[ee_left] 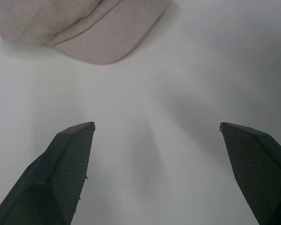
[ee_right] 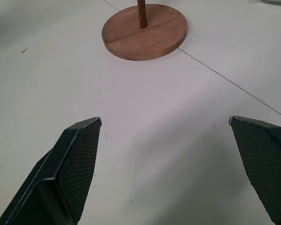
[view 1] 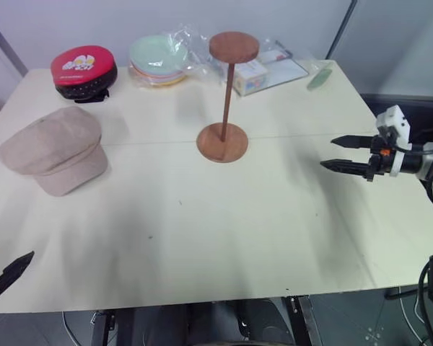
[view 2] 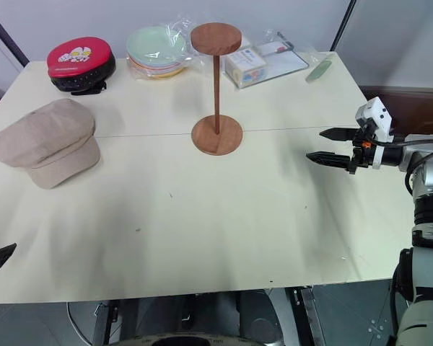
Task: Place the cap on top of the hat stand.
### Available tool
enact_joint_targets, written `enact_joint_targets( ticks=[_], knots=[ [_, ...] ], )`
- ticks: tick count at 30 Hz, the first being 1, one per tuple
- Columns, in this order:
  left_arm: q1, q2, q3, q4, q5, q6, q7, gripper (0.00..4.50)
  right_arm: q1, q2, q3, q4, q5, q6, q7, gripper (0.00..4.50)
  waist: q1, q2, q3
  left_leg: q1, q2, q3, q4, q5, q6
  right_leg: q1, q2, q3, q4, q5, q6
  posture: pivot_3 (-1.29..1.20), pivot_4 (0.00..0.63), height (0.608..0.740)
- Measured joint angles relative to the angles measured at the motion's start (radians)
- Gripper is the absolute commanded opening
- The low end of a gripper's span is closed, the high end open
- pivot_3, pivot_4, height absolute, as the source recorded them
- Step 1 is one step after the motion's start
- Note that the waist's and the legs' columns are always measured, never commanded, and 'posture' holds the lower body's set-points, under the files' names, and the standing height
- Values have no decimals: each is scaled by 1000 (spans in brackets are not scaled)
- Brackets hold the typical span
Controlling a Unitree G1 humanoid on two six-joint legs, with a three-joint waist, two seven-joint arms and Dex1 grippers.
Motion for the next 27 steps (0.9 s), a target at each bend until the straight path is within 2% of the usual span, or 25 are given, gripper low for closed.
enact_joint_targets(
  ticks=[11,16,18,22,27],
  knots=[
    [-42,-1,-4,-25,28,1,41,4478,0,0,-1,11,-18,-43,-13,4500,0,0,0,0,0,0,1,0,0,0,1,0,1,0,1,0,150,740],
    [-104,9,-70,-73,86,-3,81,4478,19,3,-9,-27,4,13,-15,4500,3,0,0,0,-1,0,2,0,0,2,1,0,2,1,1,0,150,740],
    [-127,31,-133,-129,159,-22,116,4478,51,4,-18,-105,26,49,-18,4500,4,0,0,0,-1,0,2,0,0,2,1,0,2,1,2,0,150,740],
    [-219,67,-365,-211,409,-67,252,4478,150,8,-52,-395,141,202,-28,4500,5,1,0,1,-2,-1,2,0,0,2,2,0,4,3,5,0,150,740],
    [-390,48,-634,-136,753,-63,491,4478,231,9,-109,-747,352,439,-100,4500,4,1,-1,1,-2,-4,3,0,0,1,3,-2,8,4,7,0,150,740]
  ],
)
